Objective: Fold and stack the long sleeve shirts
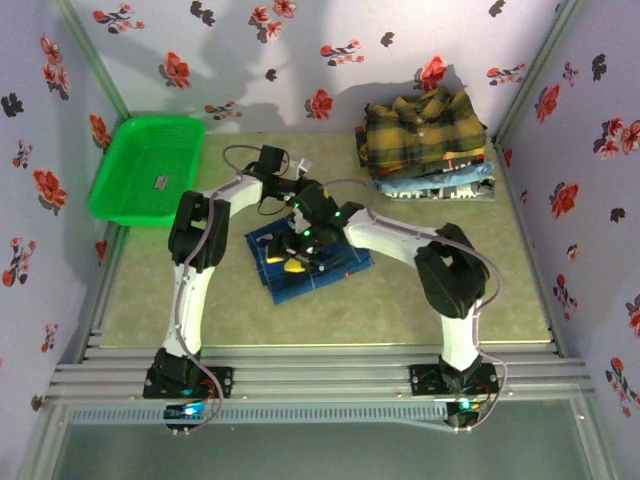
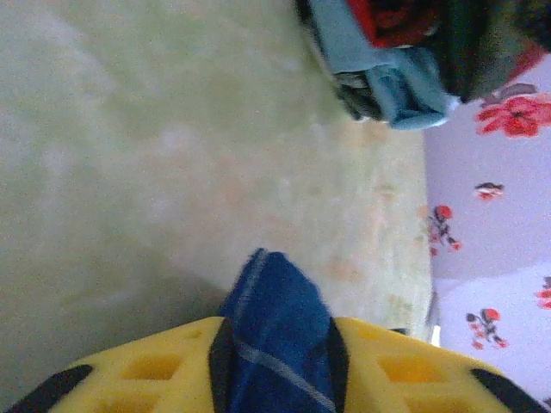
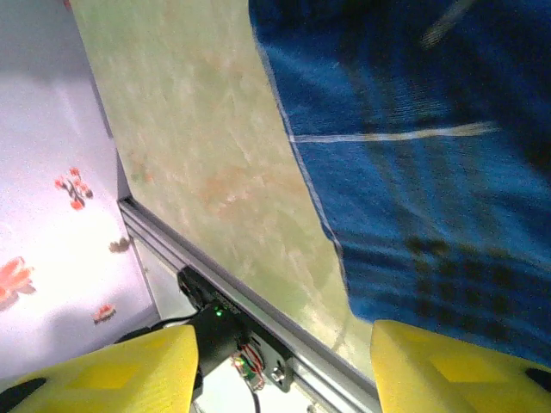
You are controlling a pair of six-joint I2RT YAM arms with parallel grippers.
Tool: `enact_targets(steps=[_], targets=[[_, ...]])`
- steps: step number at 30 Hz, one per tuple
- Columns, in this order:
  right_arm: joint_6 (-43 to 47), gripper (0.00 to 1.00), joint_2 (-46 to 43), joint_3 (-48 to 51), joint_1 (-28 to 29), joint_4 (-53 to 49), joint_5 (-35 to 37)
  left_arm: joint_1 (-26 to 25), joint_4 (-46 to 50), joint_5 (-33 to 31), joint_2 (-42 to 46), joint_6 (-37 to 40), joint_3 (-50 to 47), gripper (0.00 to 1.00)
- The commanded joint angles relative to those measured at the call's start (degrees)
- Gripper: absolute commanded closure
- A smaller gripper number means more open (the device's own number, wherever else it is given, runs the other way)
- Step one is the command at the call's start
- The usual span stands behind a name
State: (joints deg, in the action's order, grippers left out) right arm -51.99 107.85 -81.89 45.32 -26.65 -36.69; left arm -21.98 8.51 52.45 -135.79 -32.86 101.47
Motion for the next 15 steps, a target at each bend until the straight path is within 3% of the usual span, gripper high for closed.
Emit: enact_targets(steps=[1,4,7,11,15], targets=[[6.9,0.39,-9.9,-2.7,-7.2,-16.6,8.2,1.5,-10.5,4.1,3.8,-5.7,-1.3,0.49],[16.9,0.35,-12.6,-4.8,-13.7,-29.4,19.6,2.3,-10.8,3.5,6.1,-7.2,-0.7,0.34],[28.4,0.34,-10.6,-6.1,-18.2,-32.6,24.5,2.7,-1.1,-0.5,7.8,-3.0,1.8,0.32],[39.0,0.34,-5.6,-6.8,-20.2,-27.9,23.1,2.7,9.7,-7.9,8.5,1.4,3.3,0.31],[42.7,0.36,0.4,-9.4,-21.3,-24.2,21.3,1.3,19.0,-15.2,5.8,5.0,7.6,0.31]])
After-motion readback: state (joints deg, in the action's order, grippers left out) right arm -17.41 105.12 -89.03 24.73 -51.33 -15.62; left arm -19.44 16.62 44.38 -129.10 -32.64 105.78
